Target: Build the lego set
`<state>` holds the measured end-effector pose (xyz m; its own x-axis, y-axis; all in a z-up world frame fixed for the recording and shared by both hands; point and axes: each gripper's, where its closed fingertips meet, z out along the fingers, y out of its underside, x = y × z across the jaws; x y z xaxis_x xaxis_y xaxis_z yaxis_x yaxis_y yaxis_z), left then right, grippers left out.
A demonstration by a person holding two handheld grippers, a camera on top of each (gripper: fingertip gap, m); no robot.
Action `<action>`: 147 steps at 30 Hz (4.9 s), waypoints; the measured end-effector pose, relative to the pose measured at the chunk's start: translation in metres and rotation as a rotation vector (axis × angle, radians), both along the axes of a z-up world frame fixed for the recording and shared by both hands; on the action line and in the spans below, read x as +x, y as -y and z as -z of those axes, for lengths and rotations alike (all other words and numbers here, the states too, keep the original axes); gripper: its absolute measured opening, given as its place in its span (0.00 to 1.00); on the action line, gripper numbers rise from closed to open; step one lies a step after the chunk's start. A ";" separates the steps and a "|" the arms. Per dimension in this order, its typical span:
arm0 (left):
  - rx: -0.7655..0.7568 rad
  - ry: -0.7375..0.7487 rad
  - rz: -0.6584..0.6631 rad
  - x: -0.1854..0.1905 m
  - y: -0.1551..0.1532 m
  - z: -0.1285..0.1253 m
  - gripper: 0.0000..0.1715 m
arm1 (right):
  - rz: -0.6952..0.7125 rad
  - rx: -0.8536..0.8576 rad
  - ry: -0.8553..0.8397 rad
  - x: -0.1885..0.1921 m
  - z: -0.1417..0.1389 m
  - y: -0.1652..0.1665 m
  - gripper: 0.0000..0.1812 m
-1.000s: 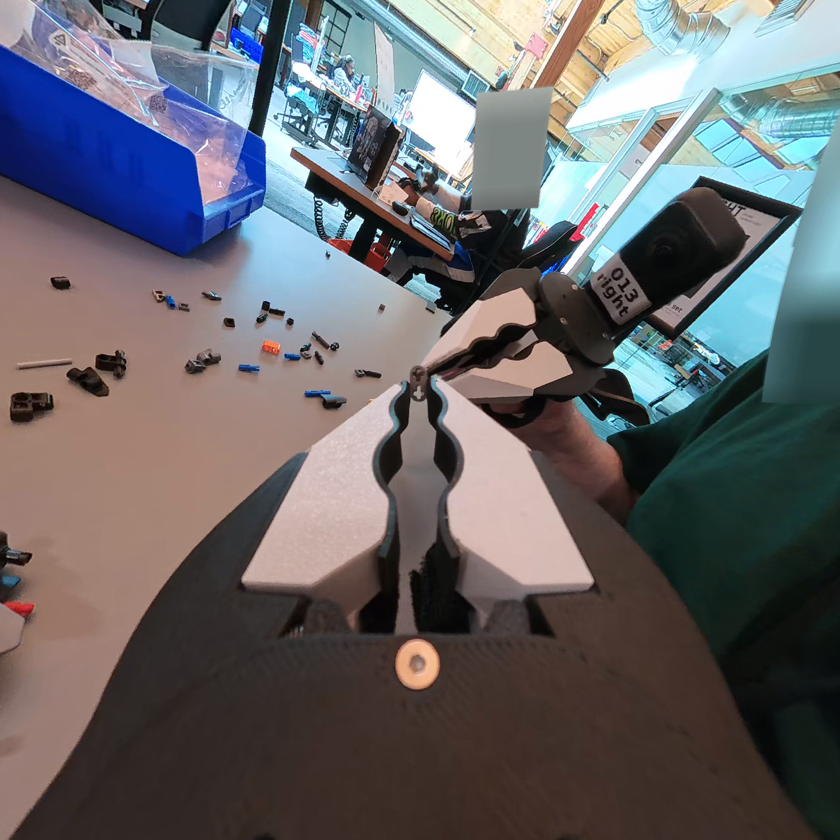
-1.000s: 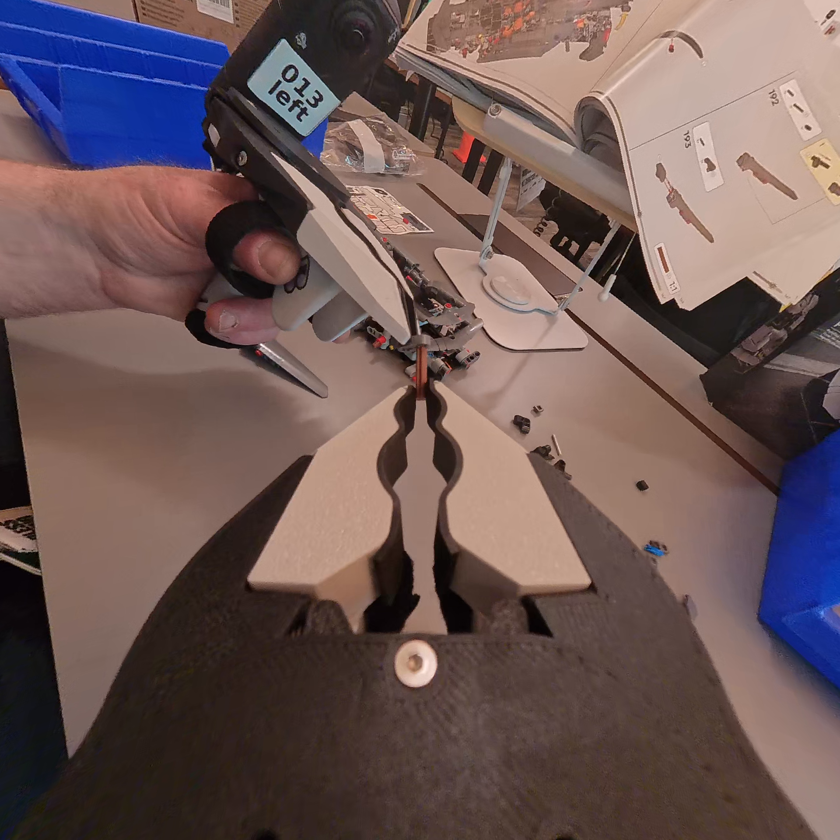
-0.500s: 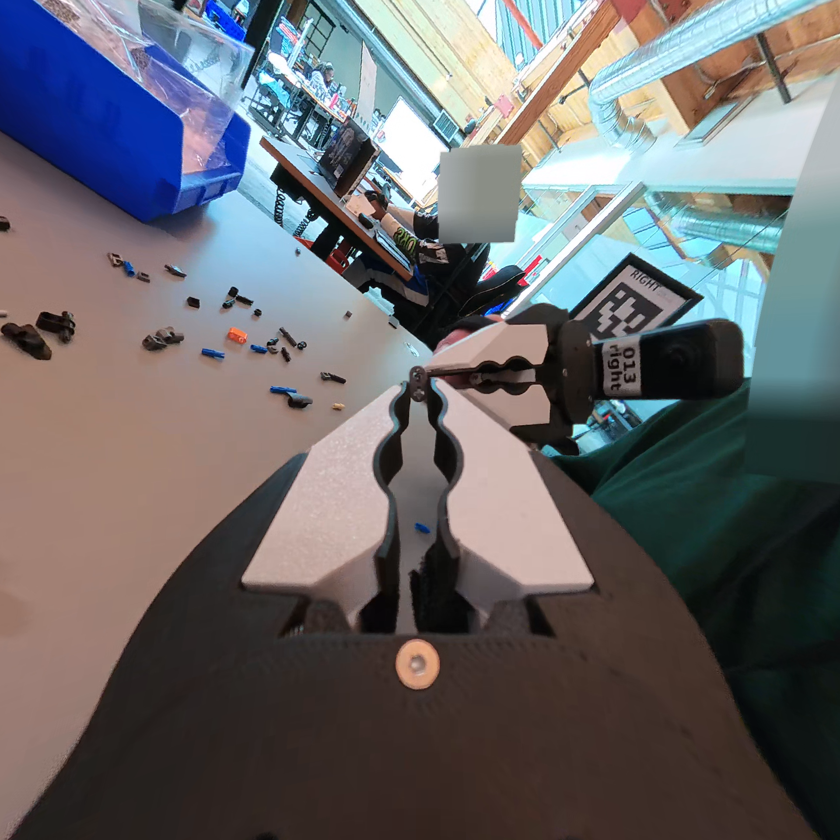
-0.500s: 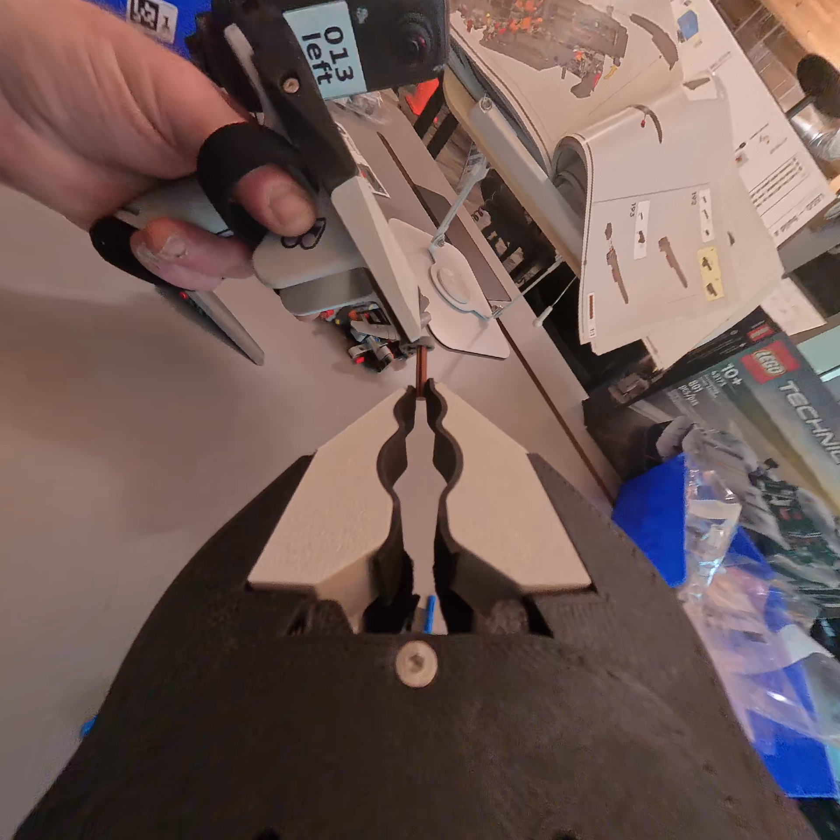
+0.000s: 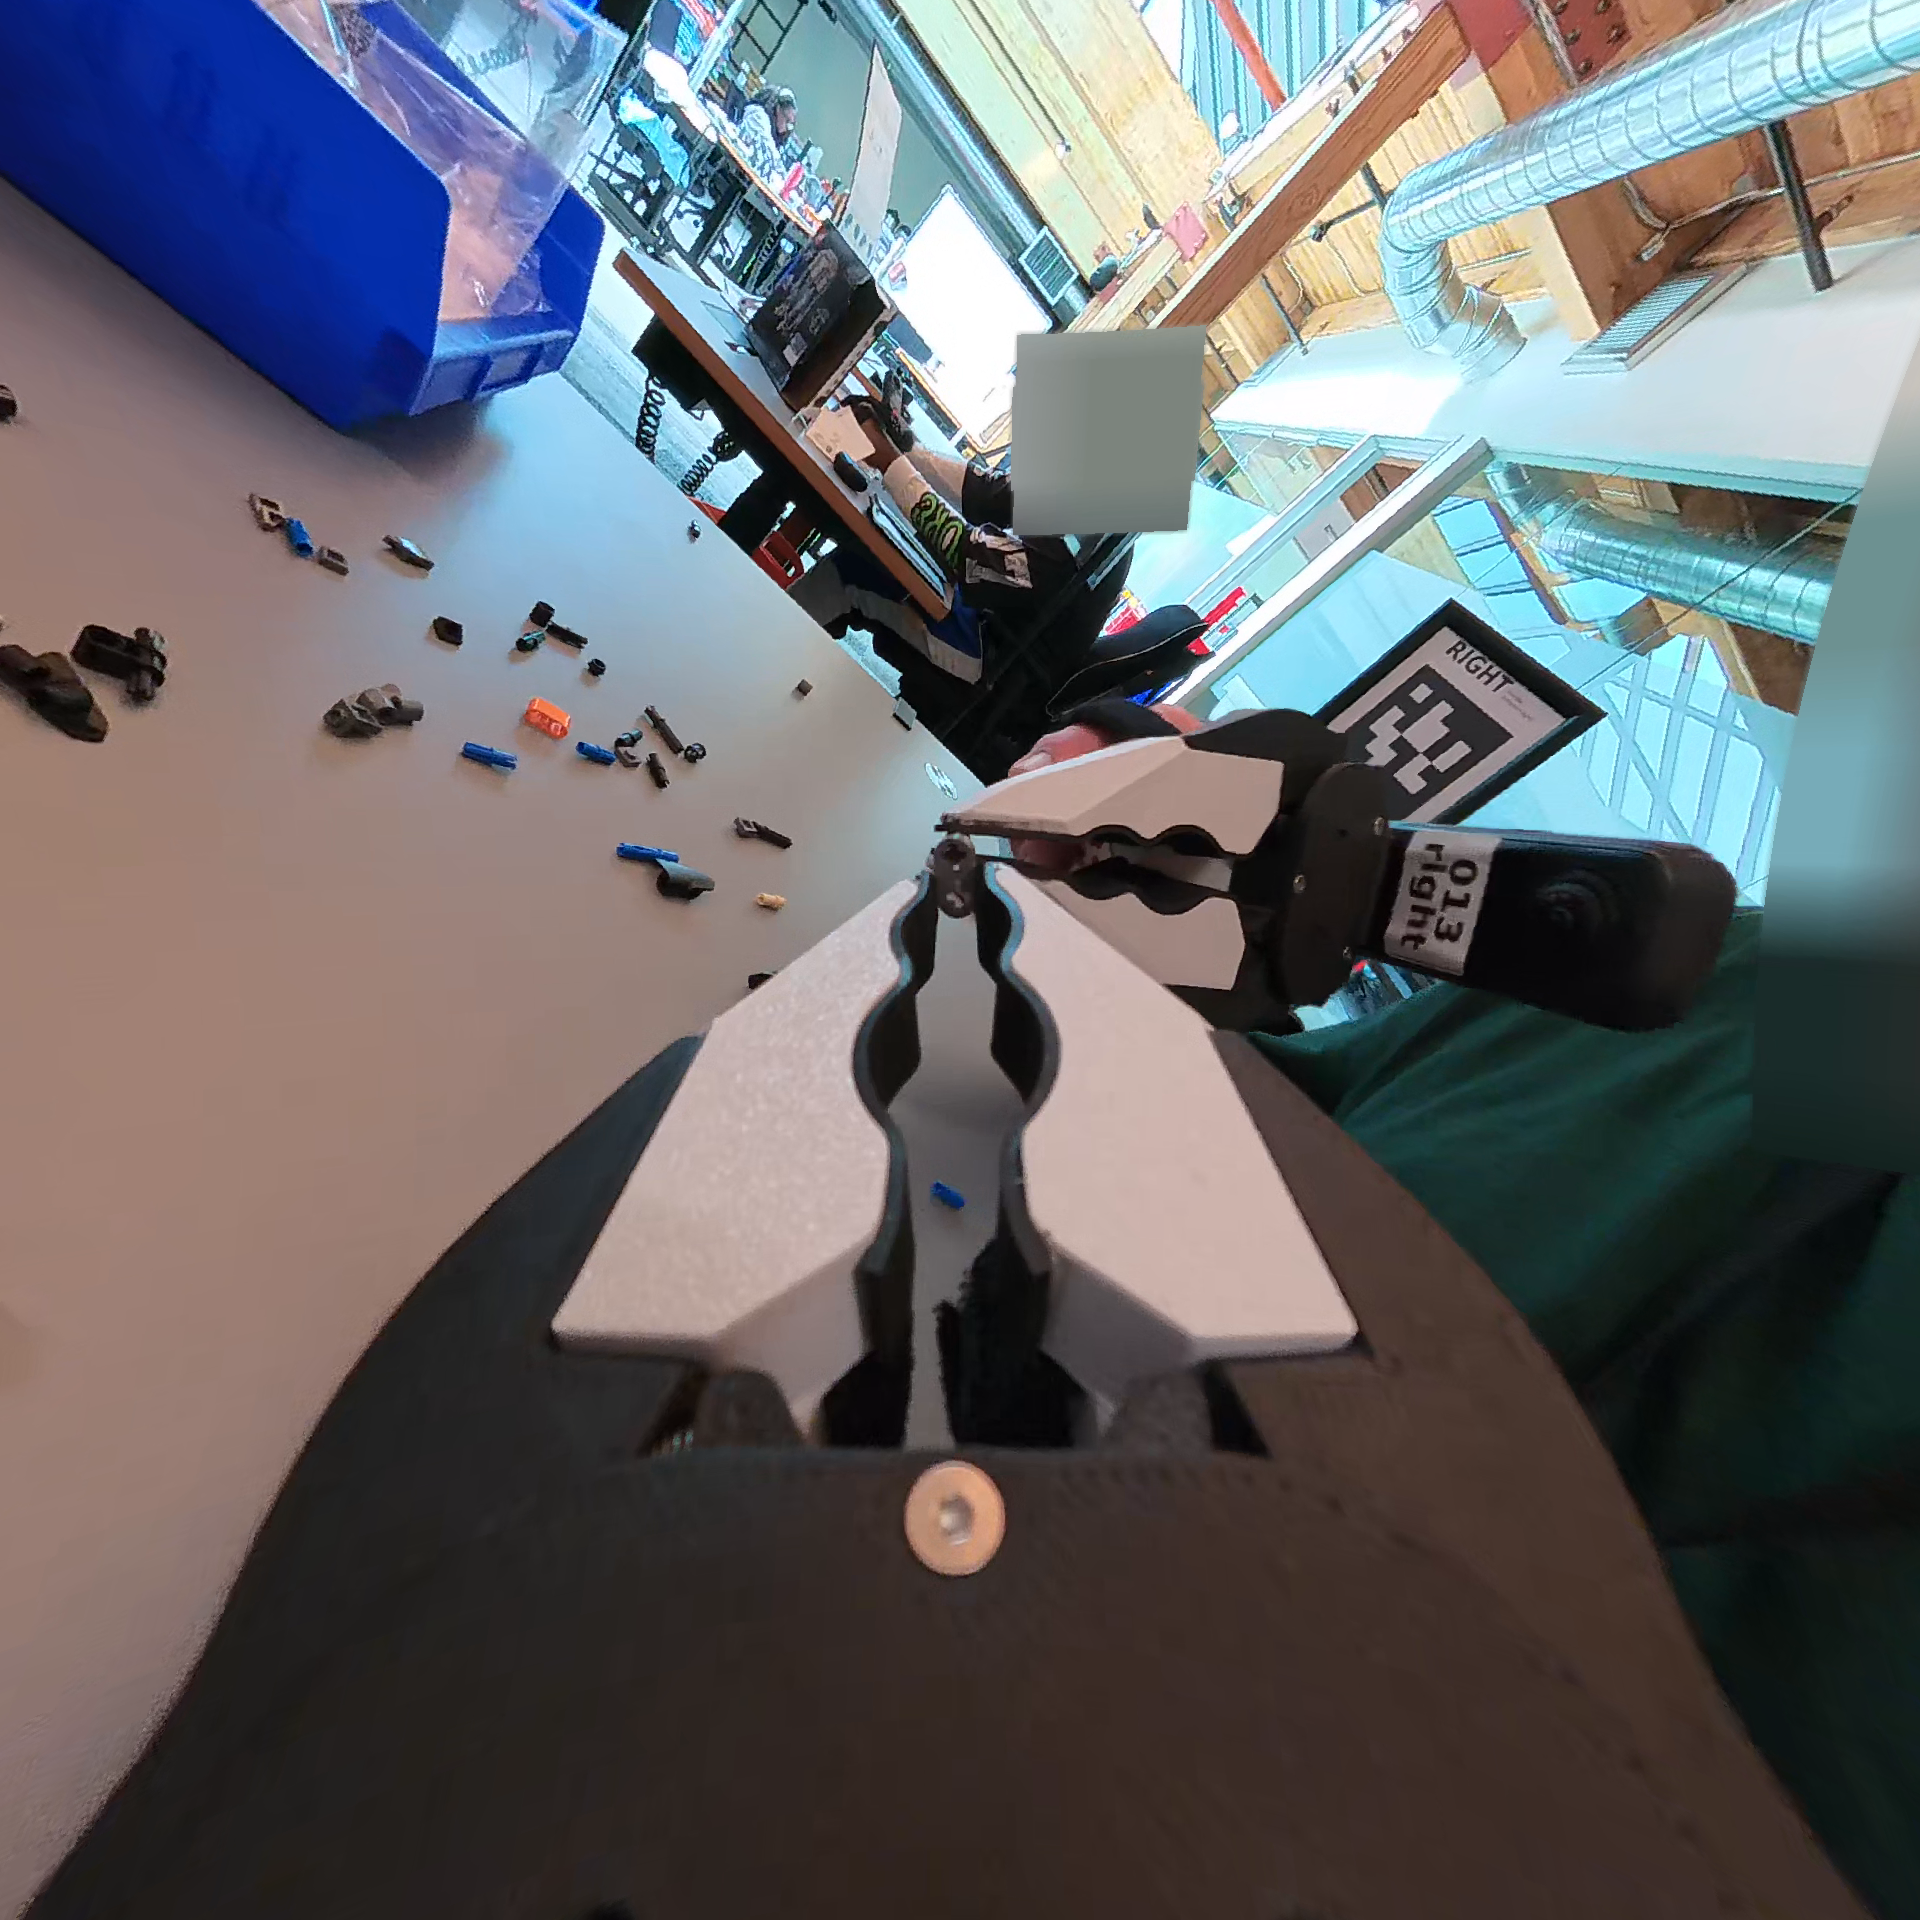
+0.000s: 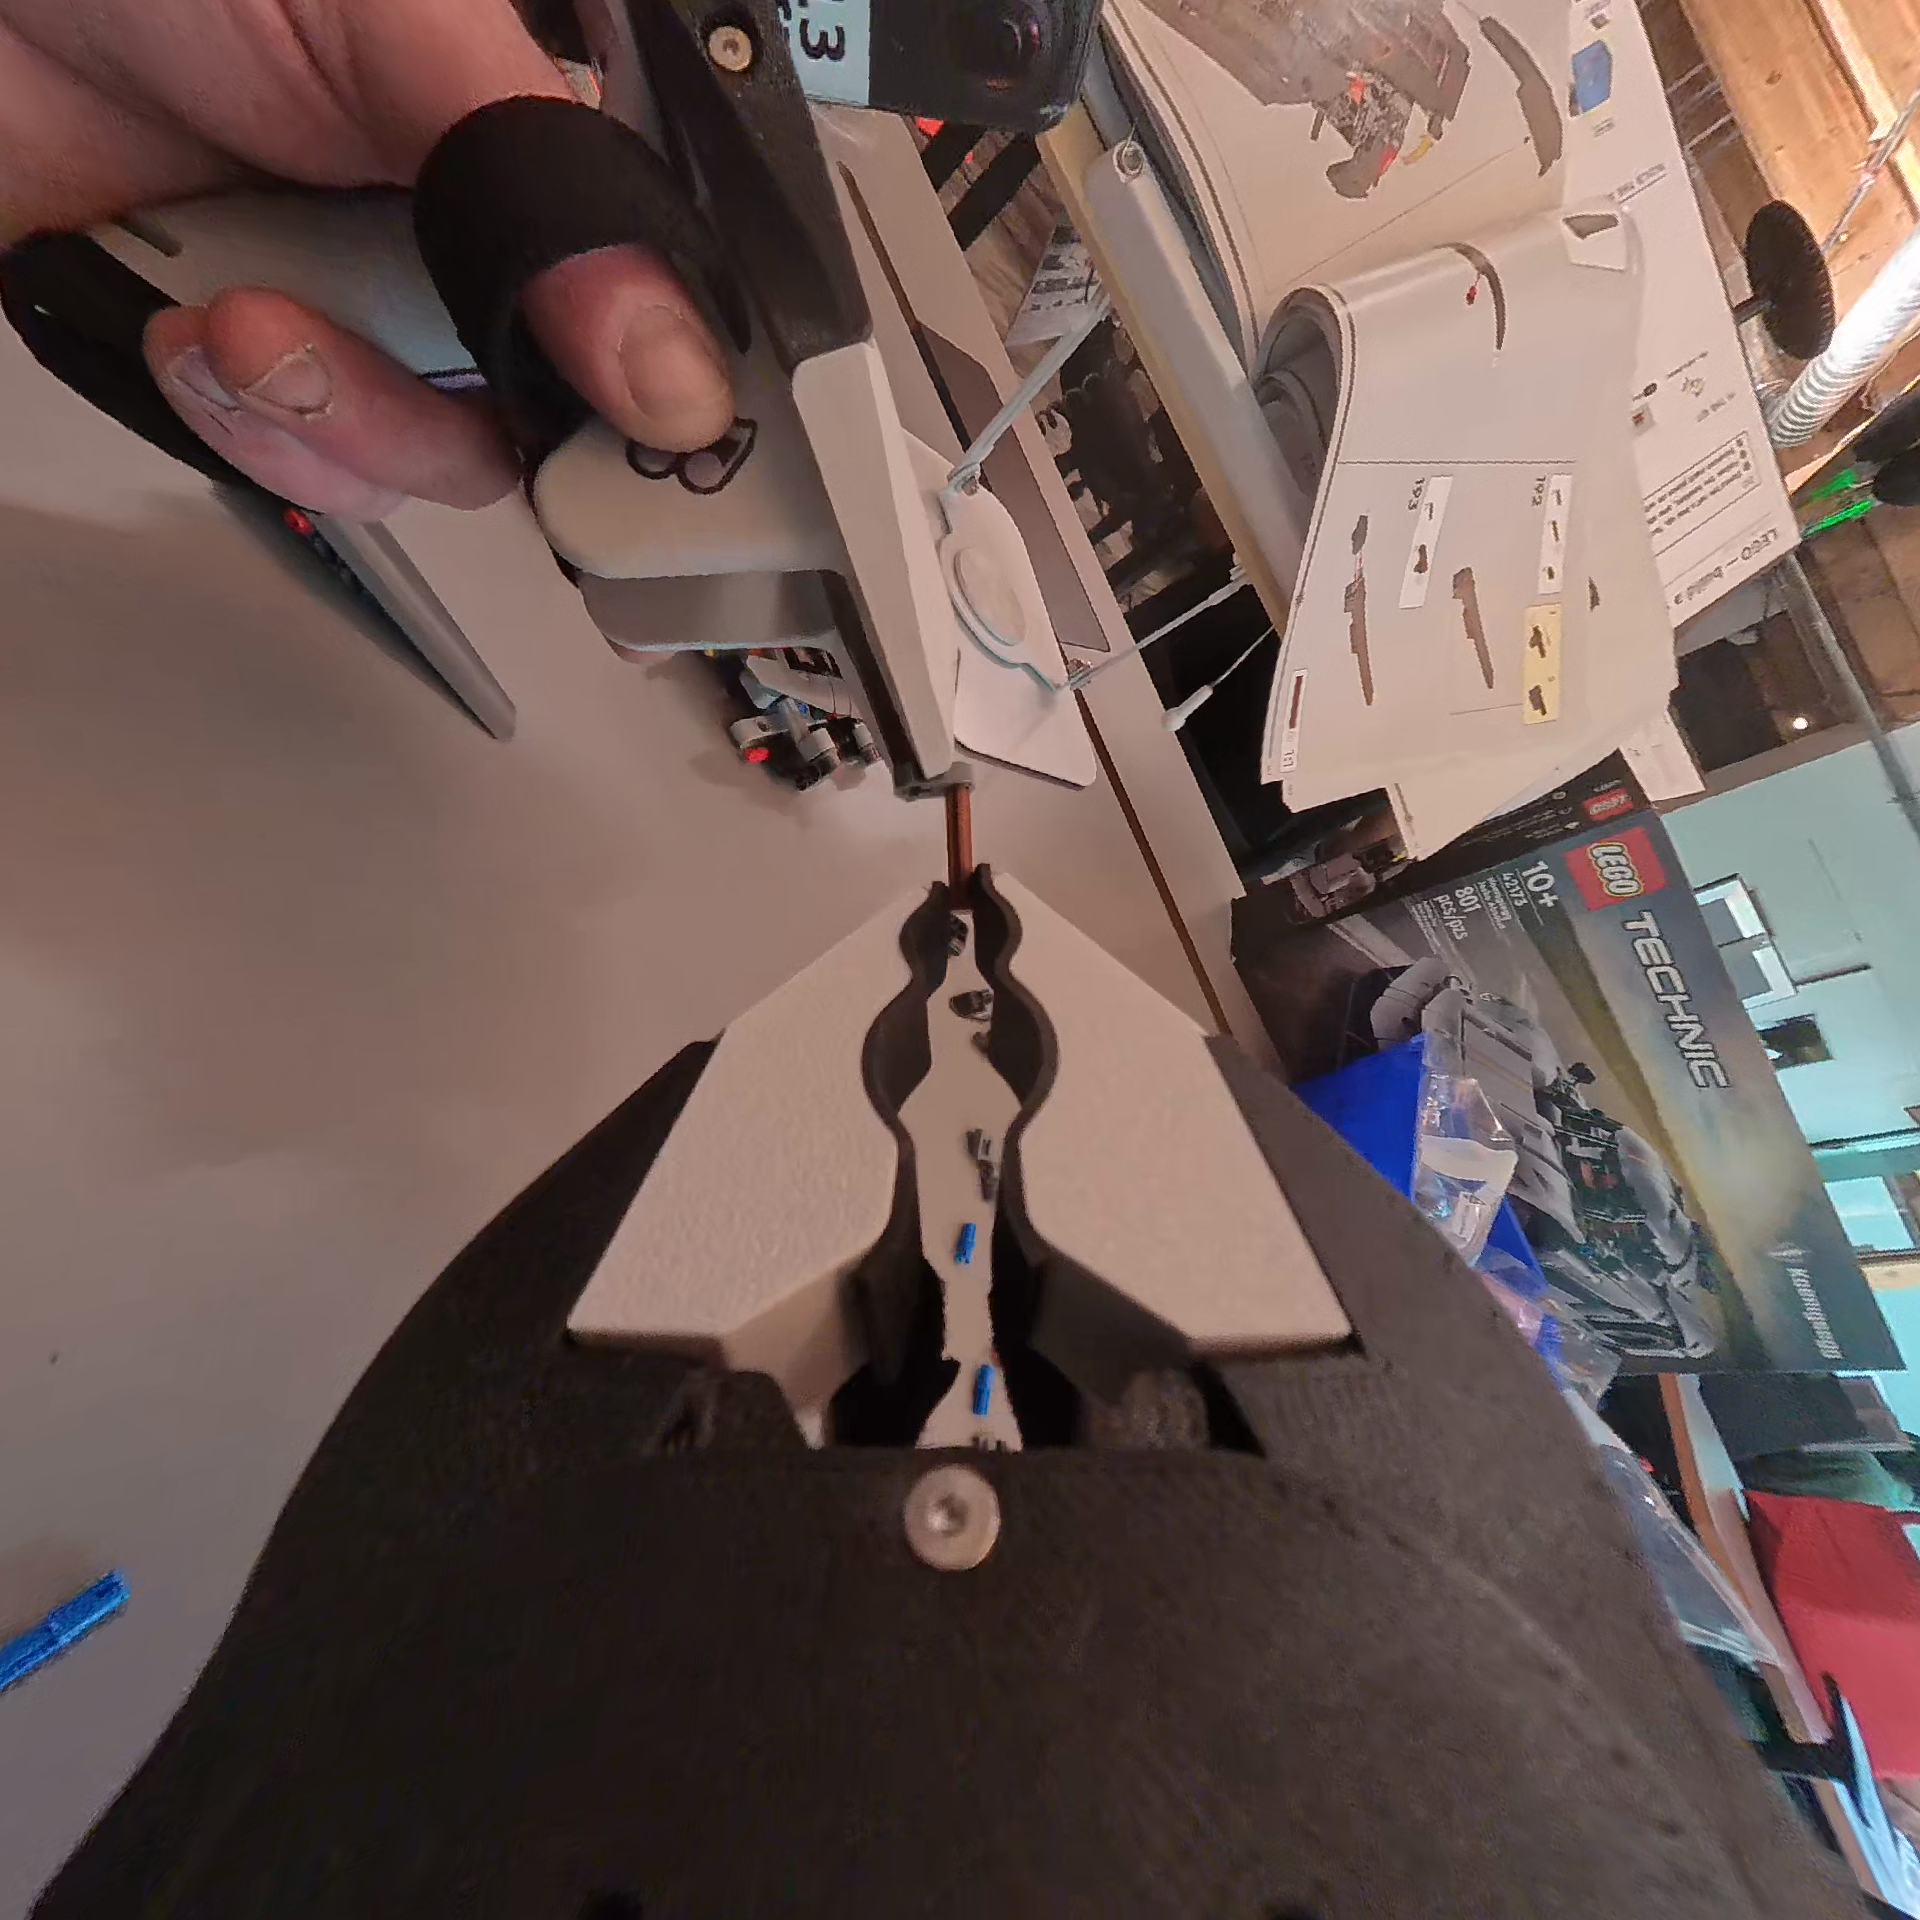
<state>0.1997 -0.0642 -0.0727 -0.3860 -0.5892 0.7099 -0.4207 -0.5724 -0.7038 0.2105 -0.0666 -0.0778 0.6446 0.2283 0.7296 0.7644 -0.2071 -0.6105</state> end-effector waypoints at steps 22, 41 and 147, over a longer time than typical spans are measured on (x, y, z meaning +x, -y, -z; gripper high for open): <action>0.135 -0.099 0.045 -0.003 0.001 0.009 0.03 | -0.085 -0.031 0.217 -0.003 0.004 -0.002 0.01; 0.232 -0.233 0.171 -0.026 0.004 0.037 0.03 | -0.272 -0.071 0.237 -0.025 0.028 -0.005 0.00; 0.091 -0.233 0.032 -0.008 -0.005 0.060 0.03 | -0.242 -0.092 -0.060 -0.008 0.039 -0.017 0.17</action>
